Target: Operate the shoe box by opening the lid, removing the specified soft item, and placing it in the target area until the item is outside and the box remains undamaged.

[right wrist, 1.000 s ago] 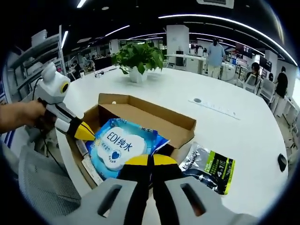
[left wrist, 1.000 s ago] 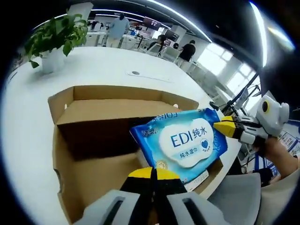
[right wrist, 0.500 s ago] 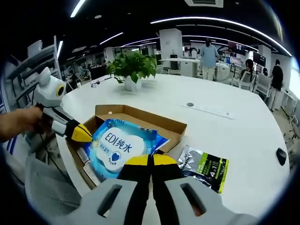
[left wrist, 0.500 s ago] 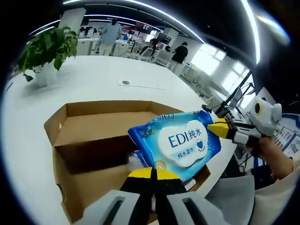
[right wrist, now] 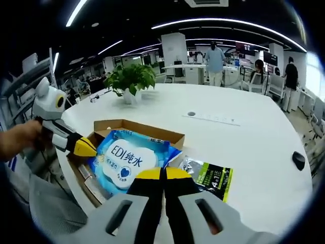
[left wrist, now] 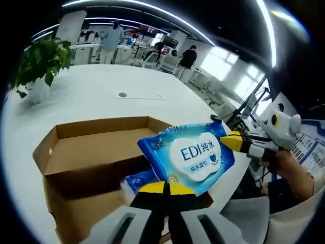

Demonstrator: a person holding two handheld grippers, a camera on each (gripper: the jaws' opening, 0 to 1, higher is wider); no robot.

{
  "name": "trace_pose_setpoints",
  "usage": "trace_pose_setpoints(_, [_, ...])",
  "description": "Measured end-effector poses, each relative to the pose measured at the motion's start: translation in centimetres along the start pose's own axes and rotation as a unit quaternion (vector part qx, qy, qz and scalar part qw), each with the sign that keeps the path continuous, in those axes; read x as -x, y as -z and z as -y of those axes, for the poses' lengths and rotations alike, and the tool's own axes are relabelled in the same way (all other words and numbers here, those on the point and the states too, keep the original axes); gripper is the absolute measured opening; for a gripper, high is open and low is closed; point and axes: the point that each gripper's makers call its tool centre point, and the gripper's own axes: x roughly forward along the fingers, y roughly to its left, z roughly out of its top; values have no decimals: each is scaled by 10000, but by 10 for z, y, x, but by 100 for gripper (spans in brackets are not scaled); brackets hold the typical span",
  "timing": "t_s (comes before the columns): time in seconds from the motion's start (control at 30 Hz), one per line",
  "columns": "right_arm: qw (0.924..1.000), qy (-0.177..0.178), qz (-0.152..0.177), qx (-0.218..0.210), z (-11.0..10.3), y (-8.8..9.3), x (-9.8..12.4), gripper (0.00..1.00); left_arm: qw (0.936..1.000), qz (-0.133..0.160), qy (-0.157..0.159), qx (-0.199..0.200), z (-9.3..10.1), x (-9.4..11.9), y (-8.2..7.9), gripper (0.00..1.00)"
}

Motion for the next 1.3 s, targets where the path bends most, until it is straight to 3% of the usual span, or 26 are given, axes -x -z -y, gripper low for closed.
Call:
trace_pose_setpoints(0.7, [9983, 408, 119, -387, 57, 4, 27, 0, 9990, -58, 297, -316, 52, -36, -19, 0])
trace_pose_setpoints(1.3, [9949, 665, 132, -752, 100, 21, 29, 0, 9969, -282, 426, -600, 76, -70, -28, 0])
